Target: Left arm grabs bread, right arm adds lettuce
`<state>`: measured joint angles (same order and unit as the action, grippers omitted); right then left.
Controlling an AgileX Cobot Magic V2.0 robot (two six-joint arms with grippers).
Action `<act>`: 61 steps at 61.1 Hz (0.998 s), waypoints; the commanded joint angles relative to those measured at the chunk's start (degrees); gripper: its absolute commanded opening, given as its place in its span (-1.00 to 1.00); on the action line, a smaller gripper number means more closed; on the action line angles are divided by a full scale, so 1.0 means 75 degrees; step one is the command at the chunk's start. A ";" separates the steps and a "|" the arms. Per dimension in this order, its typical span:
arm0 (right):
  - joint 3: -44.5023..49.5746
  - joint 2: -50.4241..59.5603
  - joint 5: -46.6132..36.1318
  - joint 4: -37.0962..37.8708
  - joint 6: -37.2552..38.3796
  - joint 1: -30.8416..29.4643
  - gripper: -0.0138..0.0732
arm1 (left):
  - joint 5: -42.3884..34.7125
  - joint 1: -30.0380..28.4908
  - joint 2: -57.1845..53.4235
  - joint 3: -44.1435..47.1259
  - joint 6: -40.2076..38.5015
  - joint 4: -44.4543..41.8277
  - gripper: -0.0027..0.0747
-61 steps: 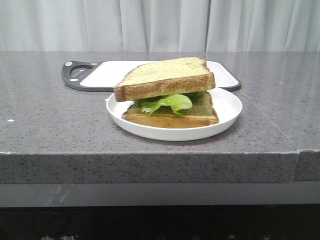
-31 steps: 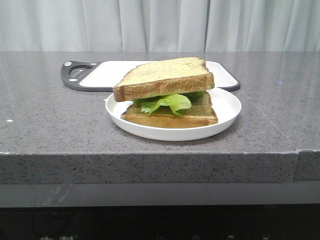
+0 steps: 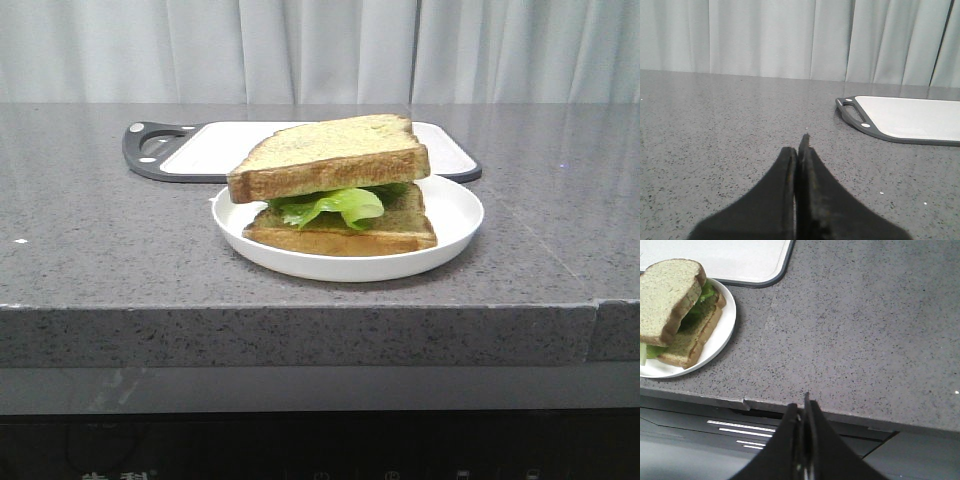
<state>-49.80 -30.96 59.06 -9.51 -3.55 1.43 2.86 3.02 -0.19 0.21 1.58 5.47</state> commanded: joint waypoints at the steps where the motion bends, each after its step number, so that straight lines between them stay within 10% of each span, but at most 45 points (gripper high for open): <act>1: -0.0143 -0.0041 -0.0470 -0.0043 0.0002 -0.0048 -0.84 | -0.0643 -0.0023 -0.0153 0.0044 -0.0012 0.0059 -0.98; 23: 0.0005 0.0092 -0.0727 0.0027 0.0004 0.0001 -0.84 | -0.0643 -0.0023 -0.0153 0.0044 -0.0012 0.0059 -0.98; 46: 0.4428 0.2866 -0.5875 0.0043 -0.0003 0.0198 -0.84 | -0.0643 -0.0023 -0.0153 0.0044 -0.0012 0.0059 -0.98; 61: 0.6416 0.4157 -0.7020 -0.0020 0.0004 0.0033 -0.84 | -0.0643 -0.0023 -0.0153 0.0044 -0.0012 0.0059 -0.98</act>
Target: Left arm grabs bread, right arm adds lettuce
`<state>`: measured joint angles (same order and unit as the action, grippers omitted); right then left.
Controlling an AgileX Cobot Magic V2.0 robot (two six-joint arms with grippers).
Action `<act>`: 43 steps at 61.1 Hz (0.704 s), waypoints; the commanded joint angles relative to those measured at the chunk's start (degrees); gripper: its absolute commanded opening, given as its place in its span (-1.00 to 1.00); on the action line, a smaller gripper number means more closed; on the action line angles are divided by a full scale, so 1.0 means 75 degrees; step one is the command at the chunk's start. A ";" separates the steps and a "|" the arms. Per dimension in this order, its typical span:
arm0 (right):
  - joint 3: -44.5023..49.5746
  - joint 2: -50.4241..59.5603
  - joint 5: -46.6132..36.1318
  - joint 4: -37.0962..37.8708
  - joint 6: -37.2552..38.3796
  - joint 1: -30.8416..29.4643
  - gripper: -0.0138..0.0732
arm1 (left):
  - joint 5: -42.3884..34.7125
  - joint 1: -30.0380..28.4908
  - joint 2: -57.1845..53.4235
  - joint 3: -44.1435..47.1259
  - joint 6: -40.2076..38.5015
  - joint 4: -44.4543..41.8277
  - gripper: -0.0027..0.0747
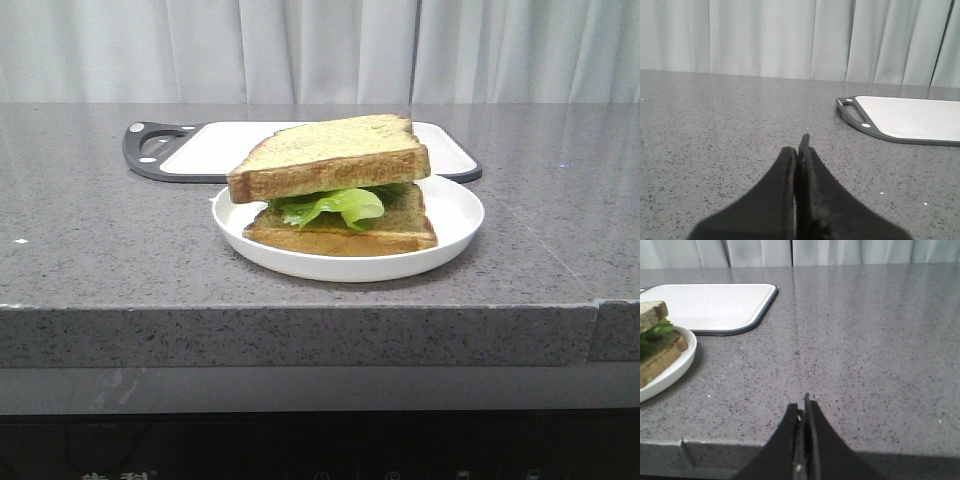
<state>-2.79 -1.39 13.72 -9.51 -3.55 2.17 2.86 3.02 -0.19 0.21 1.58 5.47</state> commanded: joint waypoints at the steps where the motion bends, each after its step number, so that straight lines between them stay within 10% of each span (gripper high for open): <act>1: 0.0235 0.0264 -0.0997 -0.0020 0.0004 -0.0065 -0.84 | -0.0643 -0.0023 -0.0153 0.0044 -0.0012 0.0059 -0.98; 43: 0.0558 0.0420 -0.1521 -0.0042 0.0029 -0.0065 -0.84 | -0.0643 -0.0023 -0.0153 0.0044 -0.0012 0.0059 -0.98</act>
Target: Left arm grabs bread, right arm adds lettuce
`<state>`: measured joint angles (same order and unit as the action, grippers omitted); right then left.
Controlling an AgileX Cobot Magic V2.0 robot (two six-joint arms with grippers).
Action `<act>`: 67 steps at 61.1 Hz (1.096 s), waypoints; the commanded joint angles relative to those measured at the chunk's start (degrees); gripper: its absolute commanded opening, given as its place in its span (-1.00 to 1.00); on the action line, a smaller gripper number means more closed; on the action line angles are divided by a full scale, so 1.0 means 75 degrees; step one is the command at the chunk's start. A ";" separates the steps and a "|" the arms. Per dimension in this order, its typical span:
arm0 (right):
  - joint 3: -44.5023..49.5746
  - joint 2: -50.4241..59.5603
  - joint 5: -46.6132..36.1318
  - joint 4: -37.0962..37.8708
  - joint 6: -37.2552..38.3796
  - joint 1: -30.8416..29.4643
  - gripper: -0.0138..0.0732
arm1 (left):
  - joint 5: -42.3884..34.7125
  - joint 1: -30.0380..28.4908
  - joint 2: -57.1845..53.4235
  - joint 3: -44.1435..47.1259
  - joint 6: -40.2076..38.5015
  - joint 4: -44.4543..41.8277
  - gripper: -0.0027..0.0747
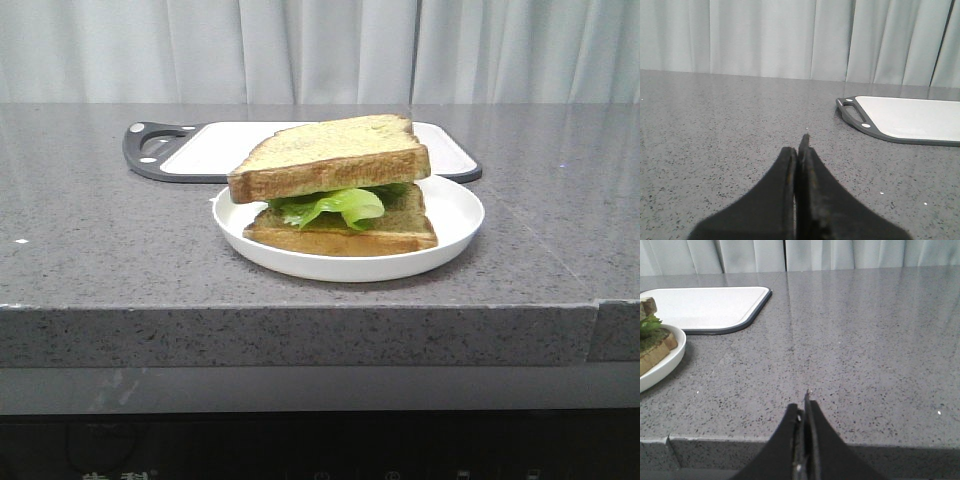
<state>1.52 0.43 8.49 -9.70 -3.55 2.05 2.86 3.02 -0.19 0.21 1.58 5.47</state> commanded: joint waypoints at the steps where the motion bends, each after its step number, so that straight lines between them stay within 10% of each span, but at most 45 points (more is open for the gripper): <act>1: -0.0017 0.0179 -0.0872 -0.0016 0.0066 -0.0050 -0.84 | -0.0643 -0.0023 -0.0153 0.0044 -0.0012 0.0059 -0.98; 67: -0.0017 0.0179 -0.1664 0.0830 0.1107 -0.0055 -0.84 | -0.0643 -0.0023 -0.0153 0.0044 -0.0012 0.0059 -0.98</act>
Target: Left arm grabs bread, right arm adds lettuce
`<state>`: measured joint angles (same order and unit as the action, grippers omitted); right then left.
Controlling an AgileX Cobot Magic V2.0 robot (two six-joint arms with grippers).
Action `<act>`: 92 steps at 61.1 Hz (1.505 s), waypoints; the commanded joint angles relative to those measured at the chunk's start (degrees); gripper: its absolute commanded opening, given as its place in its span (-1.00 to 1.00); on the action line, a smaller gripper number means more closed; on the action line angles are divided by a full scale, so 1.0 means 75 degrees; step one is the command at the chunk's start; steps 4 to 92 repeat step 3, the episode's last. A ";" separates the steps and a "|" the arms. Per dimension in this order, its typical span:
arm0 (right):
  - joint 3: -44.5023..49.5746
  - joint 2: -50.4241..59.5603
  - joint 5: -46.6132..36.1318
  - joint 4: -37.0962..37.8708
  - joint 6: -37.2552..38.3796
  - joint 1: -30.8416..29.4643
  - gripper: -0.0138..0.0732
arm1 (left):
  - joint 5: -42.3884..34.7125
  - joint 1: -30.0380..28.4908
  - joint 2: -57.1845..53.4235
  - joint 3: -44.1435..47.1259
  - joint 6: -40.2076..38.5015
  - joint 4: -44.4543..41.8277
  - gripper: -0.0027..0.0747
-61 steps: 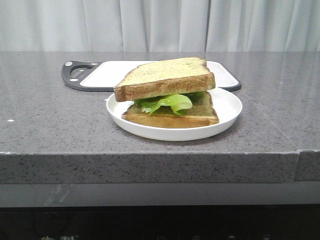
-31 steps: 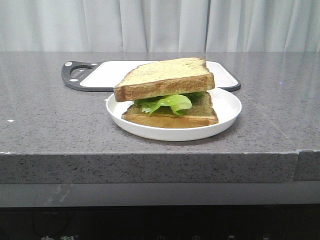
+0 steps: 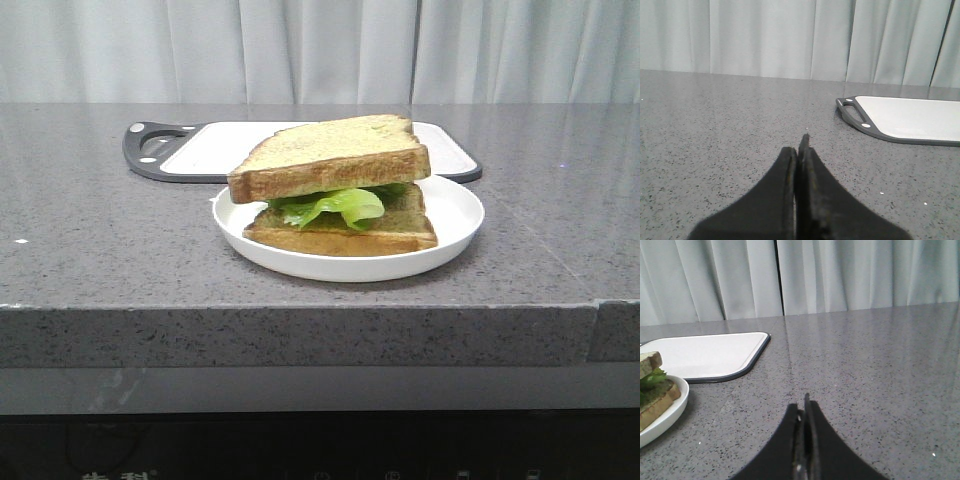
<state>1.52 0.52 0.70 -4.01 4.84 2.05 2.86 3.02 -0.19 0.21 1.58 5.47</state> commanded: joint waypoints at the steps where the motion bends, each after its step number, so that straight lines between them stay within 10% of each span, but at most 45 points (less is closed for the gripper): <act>1: -0.0017 0.0166 -0.0626 0.0070 -0.0012 -0.0055 -0.84 | -0.0643 -0.0023 -0.0153 0.0044 -0.0012 0.0059 -0.98; 92: -0.0017 0.0166 -0.0626 0.0070 -0.0012 -0.0055 -0.84 | -0.0643 -0.0023 -0.0153 0.0044 -0.0012 0.0059 -0.98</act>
